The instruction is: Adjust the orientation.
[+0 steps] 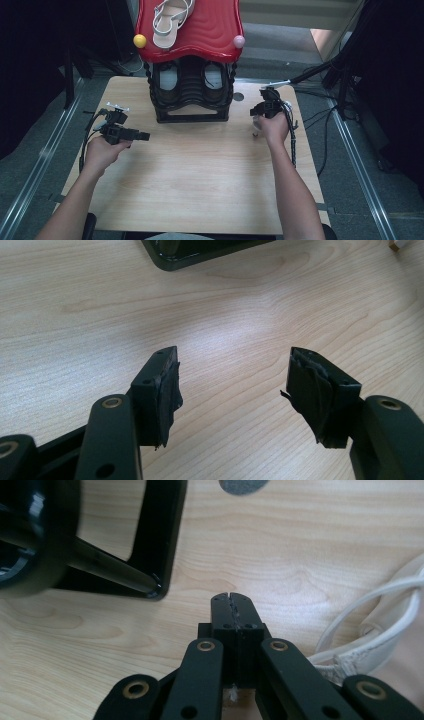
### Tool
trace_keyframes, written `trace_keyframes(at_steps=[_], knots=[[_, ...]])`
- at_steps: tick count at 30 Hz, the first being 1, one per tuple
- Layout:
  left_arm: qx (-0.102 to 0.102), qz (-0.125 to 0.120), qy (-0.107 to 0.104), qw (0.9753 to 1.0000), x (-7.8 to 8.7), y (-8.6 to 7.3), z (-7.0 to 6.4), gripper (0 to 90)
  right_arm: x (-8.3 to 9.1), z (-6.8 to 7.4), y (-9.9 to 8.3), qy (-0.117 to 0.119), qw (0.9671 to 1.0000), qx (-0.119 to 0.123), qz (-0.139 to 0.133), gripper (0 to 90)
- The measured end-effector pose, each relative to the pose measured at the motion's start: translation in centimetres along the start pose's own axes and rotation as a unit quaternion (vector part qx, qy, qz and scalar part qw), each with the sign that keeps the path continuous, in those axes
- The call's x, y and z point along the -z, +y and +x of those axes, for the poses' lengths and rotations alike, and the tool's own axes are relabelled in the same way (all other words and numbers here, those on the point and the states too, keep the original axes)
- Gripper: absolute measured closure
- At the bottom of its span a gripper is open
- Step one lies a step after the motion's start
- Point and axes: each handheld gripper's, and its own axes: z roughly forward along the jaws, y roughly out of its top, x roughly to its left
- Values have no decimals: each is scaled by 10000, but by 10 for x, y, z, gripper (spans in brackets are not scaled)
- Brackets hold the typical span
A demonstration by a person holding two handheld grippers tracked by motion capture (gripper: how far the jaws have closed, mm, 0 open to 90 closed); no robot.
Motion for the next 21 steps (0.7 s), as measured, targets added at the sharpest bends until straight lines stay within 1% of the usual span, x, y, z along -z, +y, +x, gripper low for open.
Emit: trace_keyframes(at_steps=[2, 4, 10, 13, 16, 18, 19, 21], knots=[[4, -5, -9, 10000, 0, 0, 0, 383, 0, -2, -2, 27, 10000, -7, 13, 900], [3, 11, -13, 10000, 0, 0, 0, 383, 2, -3, -4, 2, 10000, 39, 56, 900], [16, 10, -21, 10000, -1, 0, -1, 383, 10, -8, -17, 64, 9999, 144, 17, 900], [14, 21, -19, 10000, -1, 0, -1, 383, 15, -13, -24, 122, 9999, 86, 9, 900], [2, 42, -10, 10000, -2, 0, -1, 383, 19, -17, -29, 137, 9999, 93, 17, 900], [2, 45, -11, 10000, -2, 0, -1, 382, 22, -20, -32, 191, 9997, 132, -48, 900], [4, 44, -9, 10000, -2, 0, -1, 382, 23, -20, -34, 157, 9998, 122, -30, 900], [11, 47, -8, 10000, -2, 0, 0, 382, 26, -23, -37, 164, 9998, 114, -30, 900]])
